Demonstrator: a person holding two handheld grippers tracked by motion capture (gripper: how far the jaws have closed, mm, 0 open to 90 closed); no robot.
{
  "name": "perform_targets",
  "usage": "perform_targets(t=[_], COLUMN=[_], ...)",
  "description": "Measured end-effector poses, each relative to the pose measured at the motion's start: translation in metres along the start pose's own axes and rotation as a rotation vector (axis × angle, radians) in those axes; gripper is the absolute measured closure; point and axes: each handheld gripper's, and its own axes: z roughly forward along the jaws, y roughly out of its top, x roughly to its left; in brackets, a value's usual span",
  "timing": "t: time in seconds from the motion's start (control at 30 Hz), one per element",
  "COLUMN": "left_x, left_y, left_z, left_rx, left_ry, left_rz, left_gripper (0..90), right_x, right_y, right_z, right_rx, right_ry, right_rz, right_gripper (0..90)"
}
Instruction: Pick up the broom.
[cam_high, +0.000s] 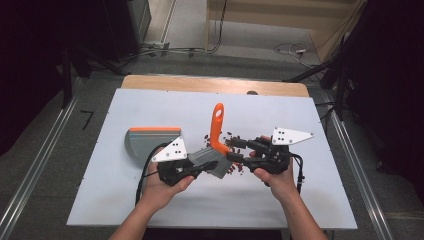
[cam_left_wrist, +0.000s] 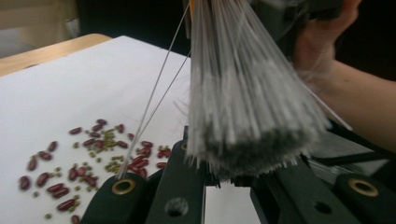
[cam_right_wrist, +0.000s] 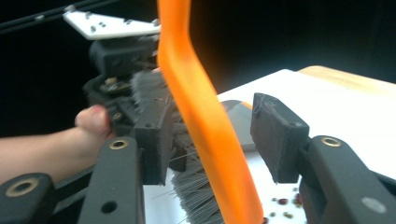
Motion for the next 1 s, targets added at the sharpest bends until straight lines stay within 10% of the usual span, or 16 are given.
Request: perform_targets(t=[0.37,1.0], left_x=[-0.0037,0.0003], left_y=[-0.0012,-0.0043], left_z=[0.0028,0.0026], left_rx=[0.006,-0.003], left_ry=[-0.121,-0.202], left_rz=[0.03,-0.014], left_gripper=[86.2,82.8], right_x=[0.0036,0.0077], right_y=[-0.0037,-0.0034], right_z=[0.0104,0.0089], right_rx=[0.03,0.048], right_ry=[0.16,0.194], right_rz=[-0.005,-0.005], right_gripper=[60.0,69.0])
